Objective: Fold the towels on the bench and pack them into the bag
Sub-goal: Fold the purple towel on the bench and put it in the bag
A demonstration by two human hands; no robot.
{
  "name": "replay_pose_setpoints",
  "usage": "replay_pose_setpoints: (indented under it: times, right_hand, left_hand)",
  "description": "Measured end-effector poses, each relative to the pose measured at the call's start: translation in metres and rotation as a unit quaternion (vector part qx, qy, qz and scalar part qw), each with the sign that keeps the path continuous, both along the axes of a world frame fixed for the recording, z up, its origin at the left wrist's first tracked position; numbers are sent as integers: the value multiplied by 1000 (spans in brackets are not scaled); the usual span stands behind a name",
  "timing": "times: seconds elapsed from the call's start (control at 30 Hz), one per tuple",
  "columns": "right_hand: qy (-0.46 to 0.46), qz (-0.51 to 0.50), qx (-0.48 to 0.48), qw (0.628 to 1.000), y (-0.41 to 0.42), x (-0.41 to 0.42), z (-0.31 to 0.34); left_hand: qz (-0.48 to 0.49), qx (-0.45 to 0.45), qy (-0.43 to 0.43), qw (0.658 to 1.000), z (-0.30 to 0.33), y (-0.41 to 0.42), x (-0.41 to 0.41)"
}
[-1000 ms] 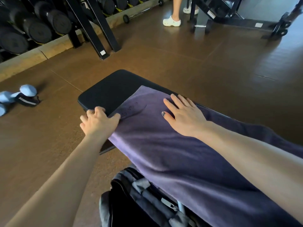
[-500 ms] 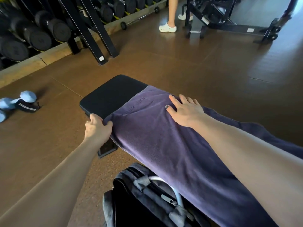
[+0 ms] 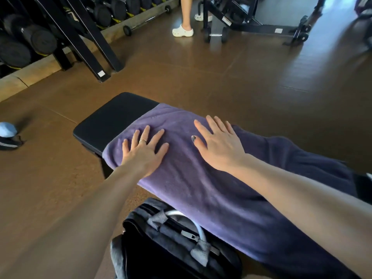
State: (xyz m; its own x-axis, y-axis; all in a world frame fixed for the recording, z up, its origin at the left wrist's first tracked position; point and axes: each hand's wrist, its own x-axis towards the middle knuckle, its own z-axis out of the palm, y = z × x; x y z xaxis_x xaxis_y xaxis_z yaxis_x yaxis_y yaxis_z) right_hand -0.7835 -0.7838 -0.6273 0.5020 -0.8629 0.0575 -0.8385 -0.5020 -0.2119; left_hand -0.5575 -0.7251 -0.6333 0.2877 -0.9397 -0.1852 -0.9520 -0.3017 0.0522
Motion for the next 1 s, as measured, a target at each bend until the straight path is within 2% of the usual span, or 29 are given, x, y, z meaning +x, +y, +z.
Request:
replay_pose_setpoints:
  times: [0.13,0.23,0.33,0.4,0.47,0.57,0.7,0.83,0.93,1.0]
  right_hand:
    - [21,-99,45,994,21,-71,-4]
    - [25,-158,51,986,39,-123,-2]
    - [-11,-193,-30,981,58,-164,6]
    - [-35,-223,-15,974,67,-191,11]
    - [-5,-228,17,974,74,-218,10]
    - [36,-199,20,979,82,-246,5]
    - [113,-175,55,977,89,-264,-1]
    - [83,-202,71,973,81,-269,2]
    - [83,-218,68,970,73,-270,9]
    - [82,-212,90,970,74,-270,12]
  left_hand:
    - [20,12,-15,1000,6,-10,-4]
    - [-20,-36,-9,999,15,-14,-49]
    - [-169,-42,29,984,21,-2,-127]
    - [-286,-26,48,957,23,18,-180]
    - [-387,-2,57,920,25,43,-225]
    - [-477,35,37,878,25,77,-271]
    - [-477,80,-11,875,25,89,-295]
    - [-445,68,-14,893,39,97,-303]
    - [-488,4,-62,870,53,116,-314]
    - [-486,30,-45,872,58,125,-319]
